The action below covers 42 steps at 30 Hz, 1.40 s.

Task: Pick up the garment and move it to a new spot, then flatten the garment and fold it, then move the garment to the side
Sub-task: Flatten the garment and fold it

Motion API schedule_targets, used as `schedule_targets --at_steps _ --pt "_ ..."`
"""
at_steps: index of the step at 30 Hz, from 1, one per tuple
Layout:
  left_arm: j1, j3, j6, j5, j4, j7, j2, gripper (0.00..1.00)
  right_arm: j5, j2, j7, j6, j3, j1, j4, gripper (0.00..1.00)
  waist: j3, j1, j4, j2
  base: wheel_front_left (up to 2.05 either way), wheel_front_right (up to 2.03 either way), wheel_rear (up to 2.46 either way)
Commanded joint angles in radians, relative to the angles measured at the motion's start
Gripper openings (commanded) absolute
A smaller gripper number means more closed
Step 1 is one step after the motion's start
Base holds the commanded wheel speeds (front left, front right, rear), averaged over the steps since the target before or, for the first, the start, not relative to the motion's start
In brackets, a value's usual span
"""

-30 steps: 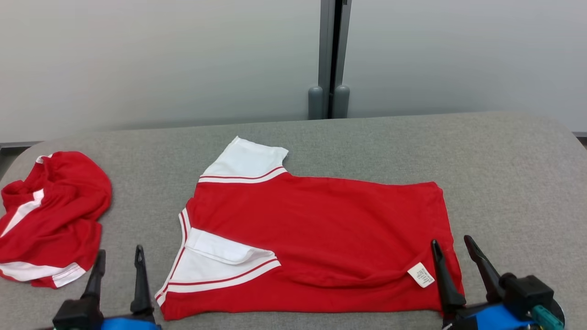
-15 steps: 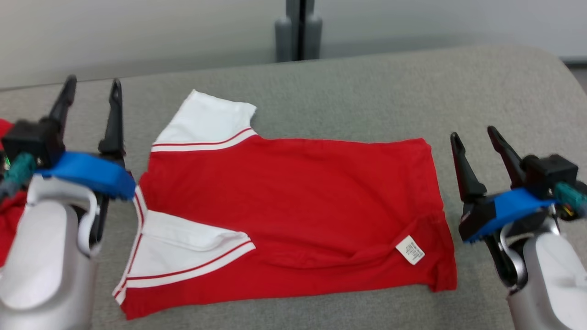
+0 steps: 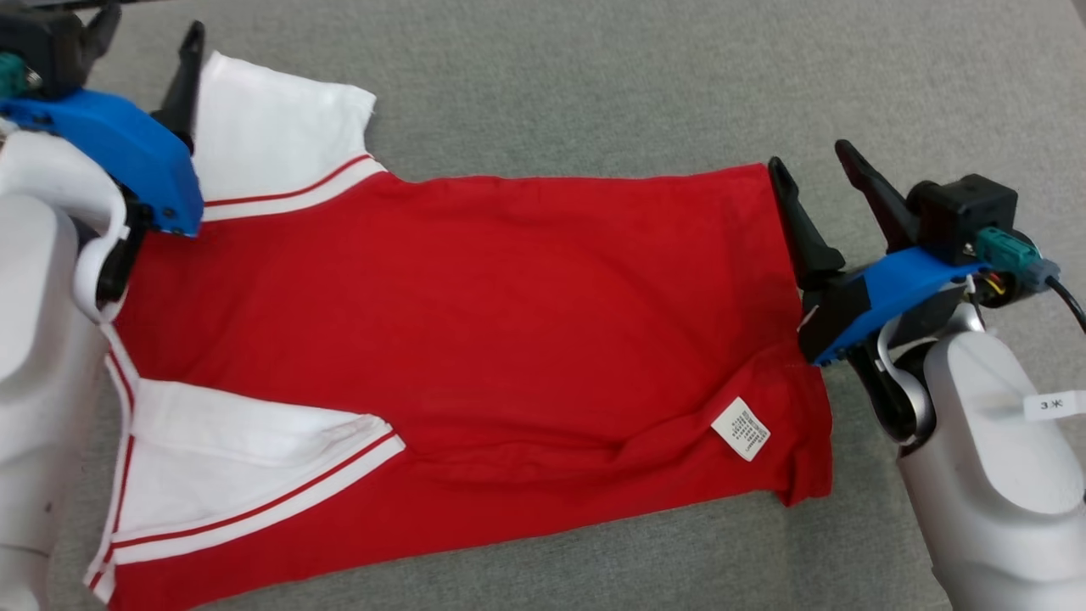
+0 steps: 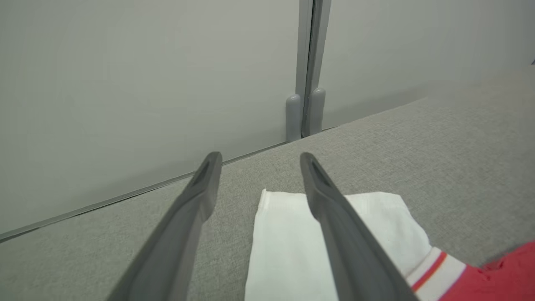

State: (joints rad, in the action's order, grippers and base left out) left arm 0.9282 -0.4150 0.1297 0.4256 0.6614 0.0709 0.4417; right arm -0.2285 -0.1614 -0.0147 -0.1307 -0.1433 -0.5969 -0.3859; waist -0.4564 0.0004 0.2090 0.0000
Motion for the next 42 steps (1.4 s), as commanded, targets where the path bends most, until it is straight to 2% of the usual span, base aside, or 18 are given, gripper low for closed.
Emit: schedule_targets --at_steps 1,6,11,22,23,24,30,42 --pt "0.020 -0.011 0.001 0.011 0.011 0.007 0.006 1.00 -0.005 0.003 -0.008 0.000 -0.005 -0.021 -0.005 1.00 -0.009 -0.0004 0.002 0.0000 0.00 0.00 0.00" --pt "0.092 -0.099 0.001 0.069 0.104 0.040 0.042 1.00 -0.020 0.013 -0.034 0.000 -0.039 -0.059 -0.033 1.00 -0.055 -0.0004 0.036 0.0000 0.00 0.00 0.00" --pt "0.141 -0.148 0.001 0.143 0.181 0.068 0.062 1.00 -0.031 0.014 -0.052 0.000 -0.061 -0.087 -0.048 1.00 -0.089 -0.0004 0.058 0.0000 0.00 0.00 0.00" --pt "0.159 -0.281 0.001 0.301 0.246 0.160 0.059 1.00 -0.046 0.000 -0.059 0.000 -0.084 -0.120 -0.065 1.00 -0.113 -0.0004 0.073 0.0000 0.00 0.00 0.00" --pt "0.161 -0.298 0.001 0.309 0.245 0.169 0.062 0.39 -0.047 -0.002 -0.055 0.000 -0.087 -0.124 -0.065 1.00 -0.112 -0.0004 0.075 0.0000 0.00 0.00 0.00" --pt "0.164 -0.311 0.001 0.321 0.242 0.166 0.065 0.00 -0.048 -0.005 -0.052 0.000 -0.091 -0.126 -0.066 1.00 -0.110 -0.0004 0.075 0.0000 0.00 0.00 0.00" --pt "0.200 -0.365 0.001 0.350 0.231 0.095 0.078 0.00 -0.080 -0.038 0.024 0.000 -0.126 -0.132 -0.066 1.00 -0.082 -0.0004 0.063 0.0000 0.00 0.00 0.00" --pt "0.239 -0.487 0.001 0.398 0.188 -0.032 0.059 0.00 -0.107 -0.098 0.188 0.000 -0.139 -0.140 -0.120 1.00 -0.056 -0.0004 -0.014 0.0000 0.00 0.00 0.00"
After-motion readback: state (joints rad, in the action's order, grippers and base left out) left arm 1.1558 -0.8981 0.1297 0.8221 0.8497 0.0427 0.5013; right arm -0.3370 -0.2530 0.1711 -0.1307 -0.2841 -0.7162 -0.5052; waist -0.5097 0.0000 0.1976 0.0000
